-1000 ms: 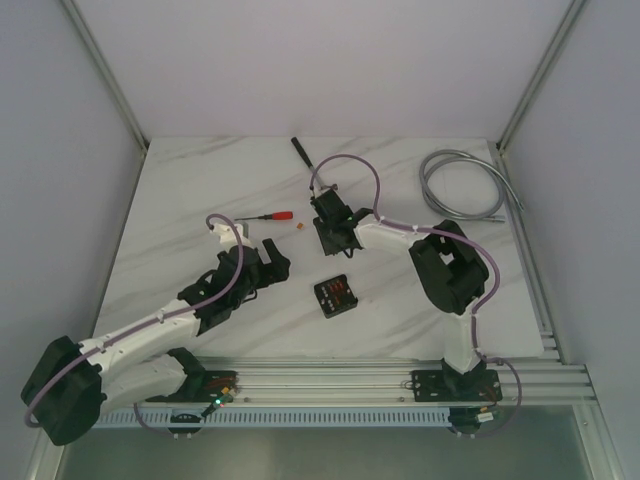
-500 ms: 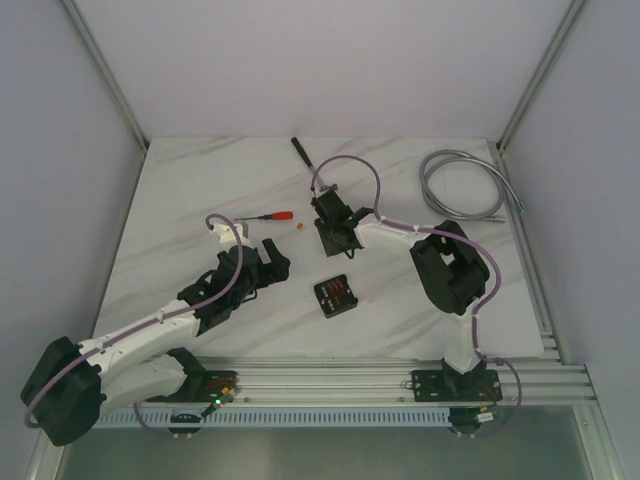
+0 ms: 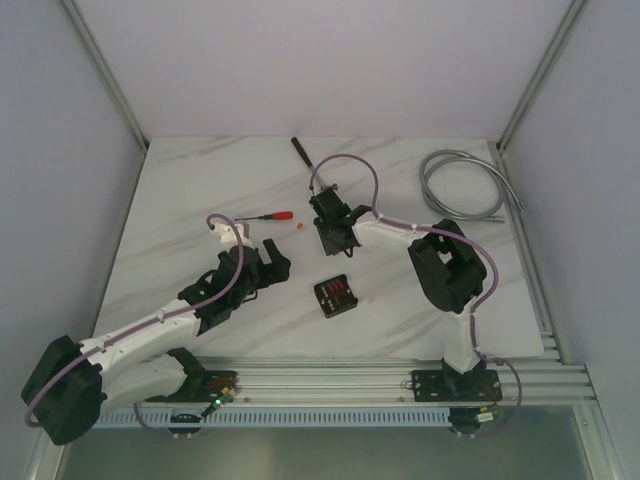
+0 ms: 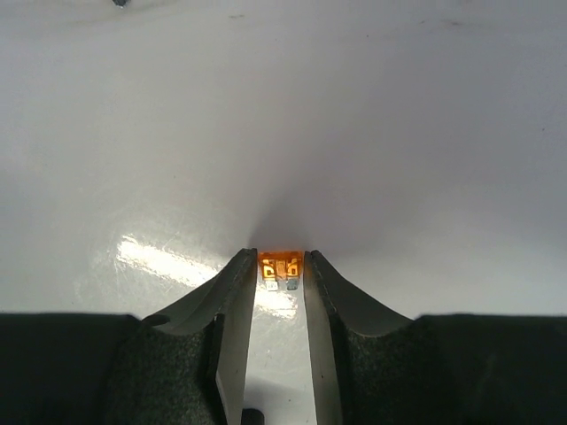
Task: Snap on the fuse box
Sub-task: Pick up the fuse from the center of the board.
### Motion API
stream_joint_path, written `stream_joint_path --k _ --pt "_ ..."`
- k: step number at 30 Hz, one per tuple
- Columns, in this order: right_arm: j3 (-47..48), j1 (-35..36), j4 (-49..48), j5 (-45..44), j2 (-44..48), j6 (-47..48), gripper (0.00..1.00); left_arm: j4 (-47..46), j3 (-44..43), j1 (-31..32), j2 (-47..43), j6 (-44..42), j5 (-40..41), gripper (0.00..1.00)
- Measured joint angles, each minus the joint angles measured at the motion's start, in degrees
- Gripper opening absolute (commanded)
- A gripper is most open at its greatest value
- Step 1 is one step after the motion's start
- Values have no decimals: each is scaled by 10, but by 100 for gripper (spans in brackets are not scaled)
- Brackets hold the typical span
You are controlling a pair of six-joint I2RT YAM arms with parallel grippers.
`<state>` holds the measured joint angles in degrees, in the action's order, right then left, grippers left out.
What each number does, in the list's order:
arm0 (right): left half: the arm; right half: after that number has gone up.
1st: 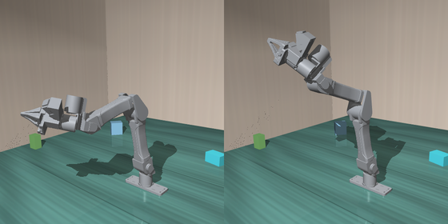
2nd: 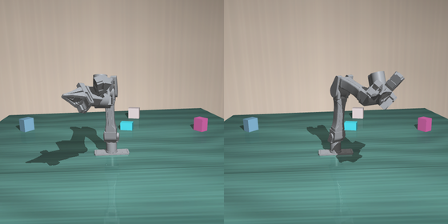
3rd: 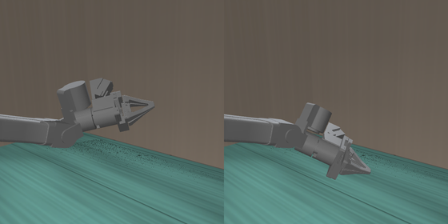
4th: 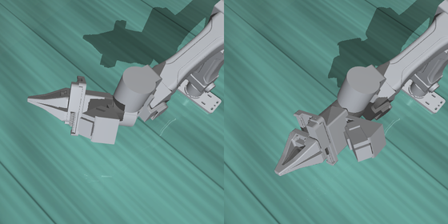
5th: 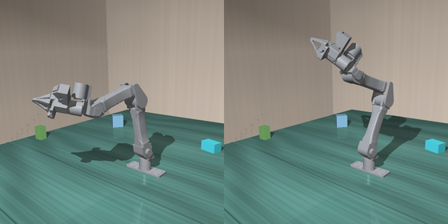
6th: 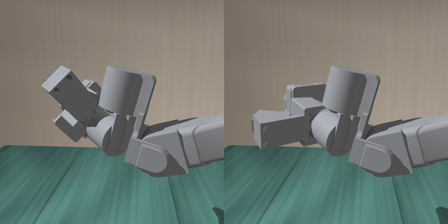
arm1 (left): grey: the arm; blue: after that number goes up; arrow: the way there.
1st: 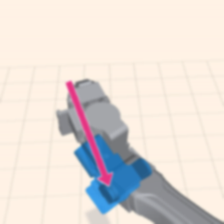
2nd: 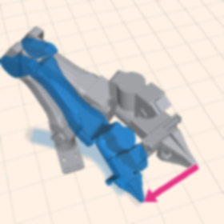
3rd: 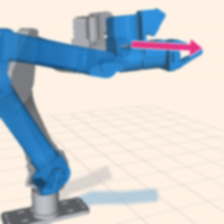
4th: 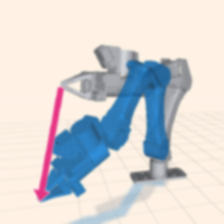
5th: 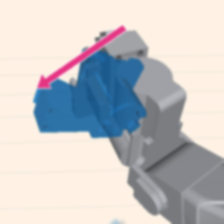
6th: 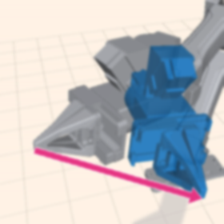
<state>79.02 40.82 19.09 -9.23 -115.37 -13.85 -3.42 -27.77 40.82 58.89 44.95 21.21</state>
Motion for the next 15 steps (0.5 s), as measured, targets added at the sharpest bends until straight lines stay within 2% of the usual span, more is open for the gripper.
stream_joint_path --k 4,15 --pt "8 1 -1 -3 -7 0 24 0 0 0 6 0 -4 99" --pt "-11 10 -23 -5 7 -14 20 -35 0 0 22 -9 -28 94"
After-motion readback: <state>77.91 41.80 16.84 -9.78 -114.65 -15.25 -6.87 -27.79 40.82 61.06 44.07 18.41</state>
